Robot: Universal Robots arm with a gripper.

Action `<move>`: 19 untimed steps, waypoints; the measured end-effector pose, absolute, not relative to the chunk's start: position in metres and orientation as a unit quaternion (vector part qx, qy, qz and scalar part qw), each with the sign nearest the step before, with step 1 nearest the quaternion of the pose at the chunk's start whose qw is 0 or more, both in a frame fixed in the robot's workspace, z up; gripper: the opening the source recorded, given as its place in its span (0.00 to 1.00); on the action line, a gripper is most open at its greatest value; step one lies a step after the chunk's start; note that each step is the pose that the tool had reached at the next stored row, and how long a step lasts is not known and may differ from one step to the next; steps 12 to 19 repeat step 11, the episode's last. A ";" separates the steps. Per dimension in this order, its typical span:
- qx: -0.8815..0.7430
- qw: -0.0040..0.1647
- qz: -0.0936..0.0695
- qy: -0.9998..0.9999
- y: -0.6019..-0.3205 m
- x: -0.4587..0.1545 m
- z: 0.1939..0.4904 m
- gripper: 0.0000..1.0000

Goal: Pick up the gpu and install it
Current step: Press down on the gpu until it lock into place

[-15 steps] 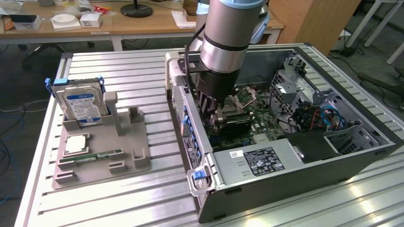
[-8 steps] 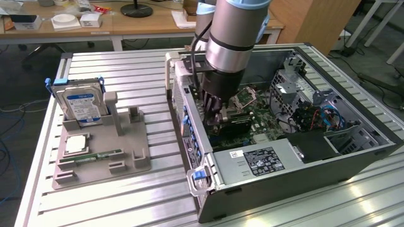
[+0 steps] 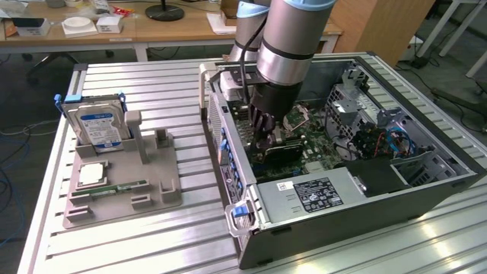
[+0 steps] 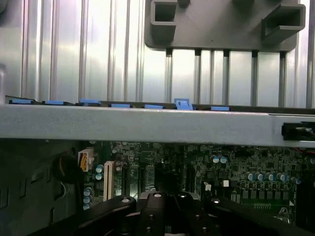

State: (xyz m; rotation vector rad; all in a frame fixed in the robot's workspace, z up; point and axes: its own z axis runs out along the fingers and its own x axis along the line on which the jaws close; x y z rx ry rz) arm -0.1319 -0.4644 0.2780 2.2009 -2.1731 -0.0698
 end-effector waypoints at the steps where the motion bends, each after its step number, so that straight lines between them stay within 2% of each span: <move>1: 0.711 0.024 -0.023 -0.702 -0.463 -0.131 0.278 0.10; 5: 0.711 0.017 -0.029 -0.702 -0.457 -0.129 0.272 0.10; 19: 0.712 0.017 -0.029 -0.702 -0.457 -0.129 0.272 0.10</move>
